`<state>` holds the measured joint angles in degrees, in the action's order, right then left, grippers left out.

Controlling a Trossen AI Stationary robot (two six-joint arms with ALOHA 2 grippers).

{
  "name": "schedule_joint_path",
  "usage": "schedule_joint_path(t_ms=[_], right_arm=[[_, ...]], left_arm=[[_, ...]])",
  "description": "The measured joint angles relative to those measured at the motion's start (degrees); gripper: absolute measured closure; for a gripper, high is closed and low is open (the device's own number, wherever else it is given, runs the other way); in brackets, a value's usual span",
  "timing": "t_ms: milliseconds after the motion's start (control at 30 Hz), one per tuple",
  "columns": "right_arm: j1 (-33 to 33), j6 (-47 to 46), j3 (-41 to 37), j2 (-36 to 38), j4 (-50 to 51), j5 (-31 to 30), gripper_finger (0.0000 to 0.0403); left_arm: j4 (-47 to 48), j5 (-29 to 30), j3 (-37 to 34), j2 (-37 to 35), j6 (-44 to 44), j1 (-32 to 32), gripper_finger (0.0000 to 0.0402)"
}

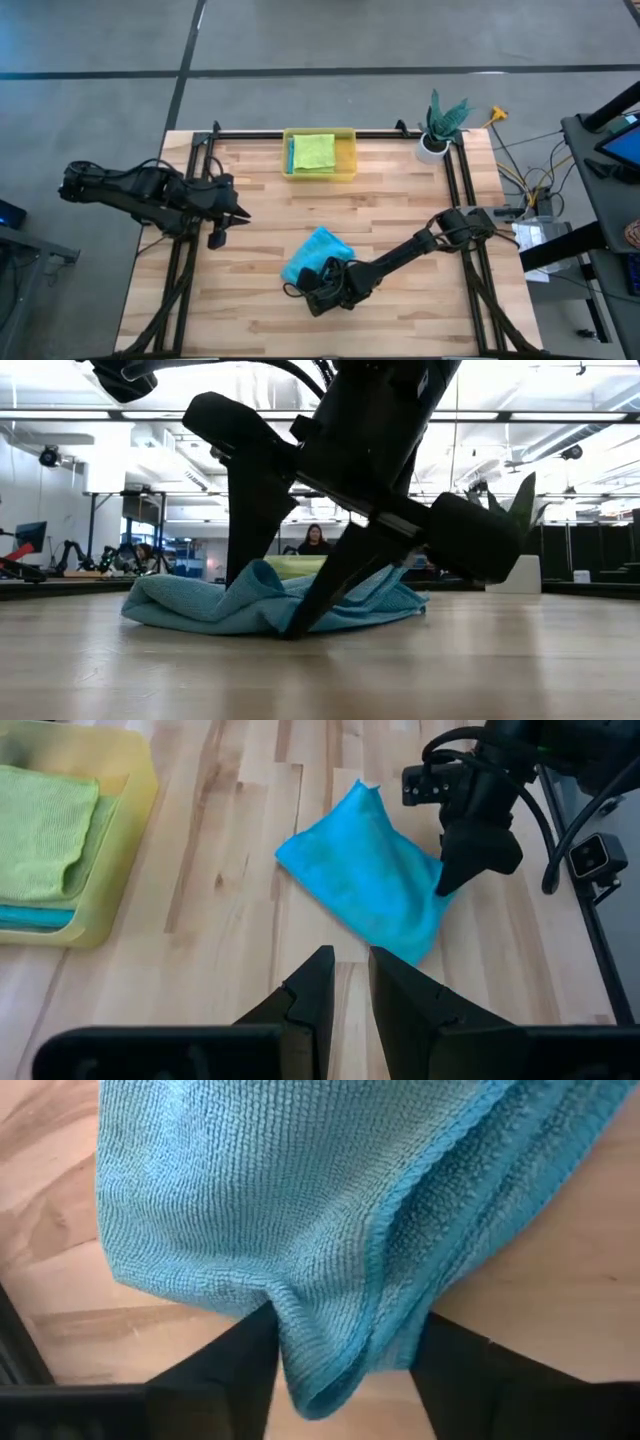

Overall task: Fold microfiber towels
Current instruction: Stack the blue microfiber cloth on the green microfiber cloth in the yellow bin

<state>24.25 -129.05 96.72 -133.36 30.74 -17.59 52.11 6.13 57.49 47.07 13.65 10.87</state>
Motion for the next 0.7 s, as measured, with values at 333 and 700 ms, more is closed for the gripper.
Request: schedule_joint_path(t_ms=[333, 700], right_arm=[[-0.03, 2.72, -0.51, -0.33, -0.28, -3.76, 0.0364], [-1.44, 10.9, -1.24, 5.72, -1.35, -12.11, 0.0392]], left_arm=[[1.48, 0.02, 0.14, 0.5, -0.42, 0.0, 0.035], [1.47, 4.34, 0.15, -1.32, -1.09, 0.04, 0.035]])
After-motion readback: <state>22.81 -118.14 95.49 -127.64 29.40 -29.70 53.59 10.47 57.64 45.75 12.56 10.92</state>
